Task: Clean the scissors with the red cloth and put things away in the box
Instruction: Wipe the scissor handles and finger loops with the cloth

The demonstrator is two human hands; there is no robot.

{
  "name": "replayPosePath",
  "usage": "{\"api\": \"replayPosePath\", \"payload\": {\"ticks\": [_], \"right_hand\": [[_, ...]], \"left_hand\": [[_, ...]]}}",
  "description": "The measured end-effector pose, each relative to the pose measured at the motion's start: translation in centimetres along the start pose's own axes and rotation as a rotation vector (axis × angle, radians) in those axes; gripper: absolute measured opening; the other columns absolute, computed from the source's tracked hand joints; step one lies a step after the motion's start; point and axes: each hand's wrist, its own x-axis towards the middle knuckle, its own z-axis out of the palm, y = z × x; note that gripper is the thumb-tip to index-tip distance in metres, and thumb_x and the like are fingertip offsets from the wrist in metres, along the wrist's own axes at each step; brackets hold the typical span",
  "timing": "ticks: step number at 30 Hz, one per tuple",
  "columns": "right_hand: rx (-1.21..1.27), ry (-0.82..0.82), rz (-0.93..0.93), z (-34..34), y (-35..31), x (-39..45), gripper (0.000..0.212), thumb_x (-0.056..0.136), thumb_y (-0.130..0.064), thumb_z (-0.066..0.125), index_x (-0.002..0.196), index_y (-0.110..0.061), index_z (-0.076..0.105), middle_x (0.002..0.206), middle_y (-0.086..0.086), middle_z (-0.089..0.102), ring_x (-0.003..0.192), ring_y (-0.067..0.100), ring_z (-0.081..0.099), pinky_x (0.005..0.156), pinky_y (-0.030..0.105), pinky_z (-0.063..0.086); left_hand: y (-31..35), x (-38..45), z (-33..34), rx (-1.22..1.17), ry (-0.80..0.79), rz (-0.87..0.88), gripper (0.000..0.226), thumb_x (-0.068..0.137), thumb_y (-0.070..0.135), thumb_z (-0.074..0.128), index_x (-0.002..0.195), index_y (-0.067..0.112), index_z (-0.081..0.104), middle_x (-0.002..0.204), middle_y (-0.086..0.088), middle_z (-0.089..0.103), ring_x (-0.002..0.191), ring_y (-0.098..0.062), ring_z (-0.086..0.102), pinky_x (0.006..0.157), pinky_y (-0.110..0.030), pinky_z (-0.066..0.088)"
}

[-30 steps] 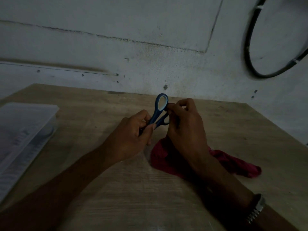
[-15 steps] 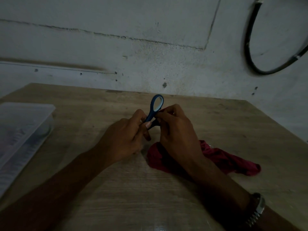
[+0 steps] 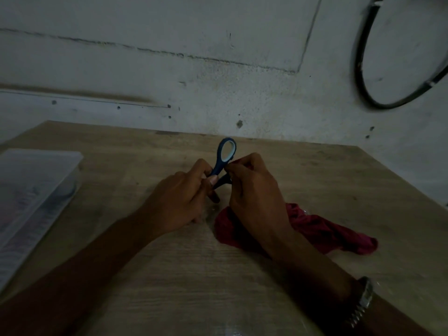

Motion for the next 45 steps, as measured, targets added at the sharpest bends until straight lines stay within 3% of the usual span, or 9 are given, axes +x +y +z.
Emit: {"api": "replayPosePath", "payload": {"ticks": [8,11,13,17,22,31,35,40,45], "right_hand": [[-0.033,0.081,0.136,-1.2,2.2,1.9,0.026,0.102,-0.005,0.062,0.123,-0.013,0.076,0.115,0.005,0.06,0.083,0.018,0.064,0.071,0.034,0.058],[0.02,0.093,0.125,-1.5,2.5,1.8,0.025,0.103,-0.007,0.062,0.121,-0.014,0.077,0.113,0.005,0.062,0.087,0.014,0.064,0.076,0.021,0.055],[0.115,0.151,0.168,-1.5,2.8,1.9,0.022,0.104,-0.011,0.063,0.118,-0.017,0.079,0.11,0.001,0.066,0.091,0.01,0.065,0.079,0.011,0.051],[0.341,0.327,0.306,-1.5,2.8,2.1,0.019,0.103,-0.027,0.064,0.112,-0.026,0.081,0.102,-0.011,0.079,0.095,0.009,0.075,0.089,0.037,0.062],[0.599,0.295,0.493,-0.4,1.1,1.3,0.016,0.1,-0.021,0.07,0.093,-0.032,0.08,0.086,-0.011,0.081,0.083,0.009,0.079,0.083,0.044,0.066],[1.155,0.2,0.768,-0.7,0.6,1.2,0.019,0.104,-0.009,0.064,0.113,-0.012,0.08,0.088,0.011,0.083,0.073,0.017,0.076,0.073,0.035,0.063],[0.961,0.077,0.601,-0.5,0.5,0.8,0.028,0.105,-0.009,0.064,0.103,-0.034,0.076,0.092,-0.008,0.083,0.086,0.009,0.079,0.075,0.027,0.065],[0.456,0.046,0.232,0.4,0.3,0.3,0.022,0.104,-0.015,0.063,0.12,-0.022,0.076,0.103,-0.005,0.075,0.095,0.014,0.071,0.084,0.032,0.059],[0.038,-0.091,0.053,0.2,1.1,0.6,0.032,0.105,-0.015,0.06,0.133,-0.025,0.071,0.102,-0.002,0.057,0.081,0.012,0.056,0.068,0.024,0.045]], "left_hand": [[0.2,0.1,0.3,-0.033,-0.012,0.042,0.009,0.107,0.029,0.042,0.11,0.023,0.046,0.087,0.01,0.076,0.046,0.006,0.058,0.042,-0.014,0.04],[0.3,0.0,0.4,-0.058,-0.006,0.026,0.006,0.107,0.028,0.043,0.108,0.023,0.046,0.089,0.01,0.077,0.046,0.008,0.058,0.042,-0.012,0.041],[0.5,0.0,0.4,-0.12,0.013,-0.005,0.006,0.106,0.029,0.044,0.107,0.024,0.047,0.09,0.01,0.077,0.042,0.002,0.058,0.039,-0.015,0.043],[0.6,0.3,0.3,-0.302,0.059,-0.121,0.013,0.105,0.033,0.043,0.108,0.022,0.047,0.088,0.009,0.078,0.034,-0.018,0.056,0.034,-0.03,0.046],[0.6,0.6,0.5,-0.455,0.082,-0.207,0.012,0.106,0.032,0.044,0.107,0.021,0.048,0.089,0.004,0.079,0.037,-0.028,0.052,0.038,-0.032,0.044],[0.9,0.0,0.8,-0.242,0.08,-0.062,0.009,0.105,0.031,0.046,0.103,0.022,0.048,0.084,-0.003,0.076,0.034,-0.012,0.055,0.036,-0.034,0.046],[0.8,0.1,0.5,-0.211,0.088,-0.055,0.01,0.105,0.027,0.046,0.106,0.018,0.05,0.083,0.002,0.077,0.035,-0.004,0.055,0.036,-0.02,0.04],[0.8,0.5,-0.1,-0.212,0.162,-0.031,0.014,0.106,0.024,0.045,0.109,0.012,0.052,0.082,0.003,0.077,0.044,0.008,0.057,0.043,-0.011,0.04],[0.6,0.4,-0.3,-0.201,0.141,-0.078,0.014,0.105,0.024,0.047,0.109,0.013,0.054,0.08,0.005,0.077,0.039,0.004,0.054,0.04,-0.015,0.039]]}}
